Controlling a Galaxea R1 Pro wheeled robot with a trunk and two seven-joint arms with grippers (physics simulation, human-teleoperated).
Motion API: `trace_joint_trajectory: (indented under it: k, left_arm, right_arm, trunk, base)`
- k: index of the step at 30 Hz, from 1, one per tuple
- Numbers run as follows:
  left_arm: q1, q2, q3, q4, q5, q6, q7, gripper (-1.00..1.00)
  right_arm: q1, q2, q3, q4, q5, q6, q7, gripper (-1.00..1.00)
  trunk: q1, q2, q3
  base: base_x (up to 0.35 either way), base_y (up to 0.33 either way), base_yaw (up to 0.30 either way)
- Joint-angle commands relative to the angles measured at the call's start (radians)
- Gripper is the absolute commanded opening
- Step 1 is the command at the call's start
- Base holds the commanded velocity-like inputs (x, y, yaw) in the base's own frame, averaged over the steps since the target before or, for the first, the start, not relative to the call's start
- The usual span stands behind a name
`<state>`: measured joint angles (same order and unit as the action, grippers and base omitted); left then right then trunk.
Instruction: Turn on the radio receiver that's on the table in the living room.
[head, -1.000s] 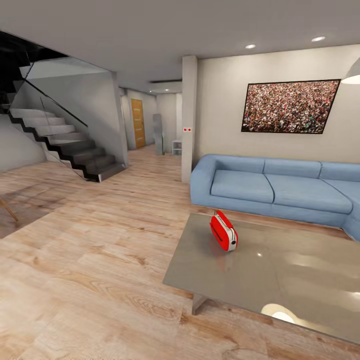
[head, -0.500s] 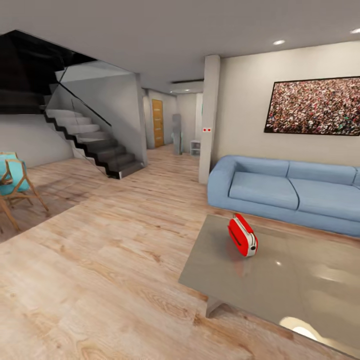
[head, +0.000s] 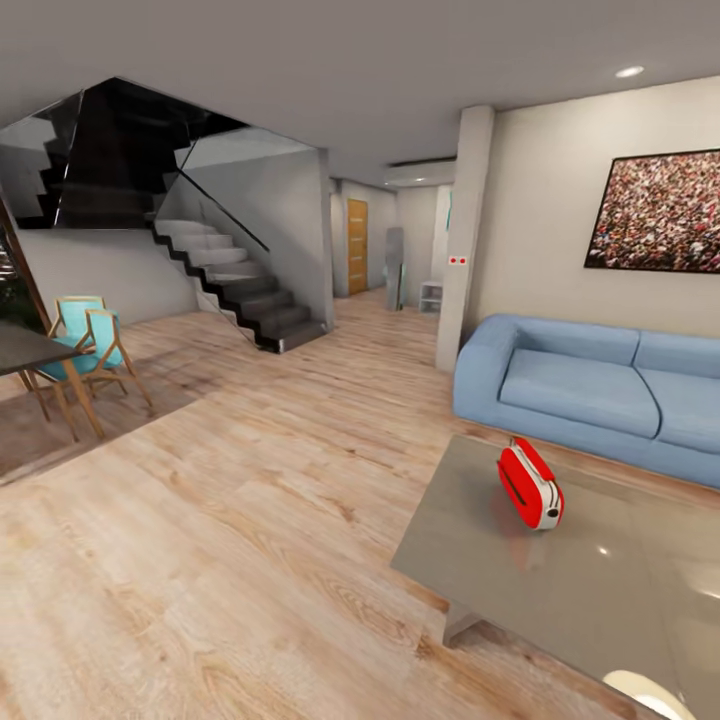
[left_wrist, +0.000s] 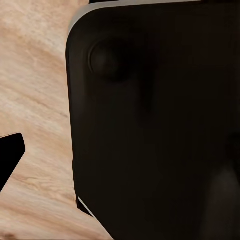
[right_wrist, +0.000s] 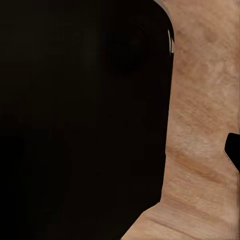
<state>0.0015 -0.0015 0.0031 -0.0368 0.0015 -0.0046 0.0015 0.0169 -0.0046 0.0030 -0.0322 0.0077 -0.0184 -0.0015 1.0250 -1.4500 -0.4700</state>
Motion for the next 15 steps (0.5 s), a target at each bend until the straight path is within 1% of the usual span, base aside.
trace_joint_trajectory:
  k: [1,6,8,12,15]
  left_arm:
    - [0.0,0.0,0.0,0.0,0.0,0.0,0.0,1.0]
    - [0.0,0.0,0.0,0.0,0.0,0.0,-0.001,1.0]
    - [0.0,0.0,-0.001,0.0,0.0,0.001,-0.002,1.0]
    - [0.0,0.0,-0.001,0.001,0.001,0.002,-0.003,1.0]
    - [0.0,0.0,-0.003,0.001,0.001,0.003,-0.003,1.0]
  right_arm:
    - [0.0,0.0,0.0,0.0,0.0,0.0,0.0,1.0]
    - [0.0,0.0,0.0,0.0,0.0,0.0,0.0,1.0]
    - [0.0,0.0,0.0,0.0,0.0,0.0,0.0,1.0]
    - [0.0,0.0,0.0,0.0,0.0,0.0,0.0,1.0]
    - [0.0,-0.001,0.0,0.0,0.0,0.001,0.001,1.0]
  trunk:
    - [0.0,0.0,0.0]
    - [0.0,0.0,0.0]
    - [0.0,0.0,0.0]
    - [0.0,0.0,0.0]
    - [0.0,0.0,0.0]
  base:
    - [0.0,0.0,0.27]
    - [0.002,0.0,0.27]
    - [0.113,0.0,0.27]
    - [0.255,0.0,0.269]
    - [0.314,0.005,0.118]
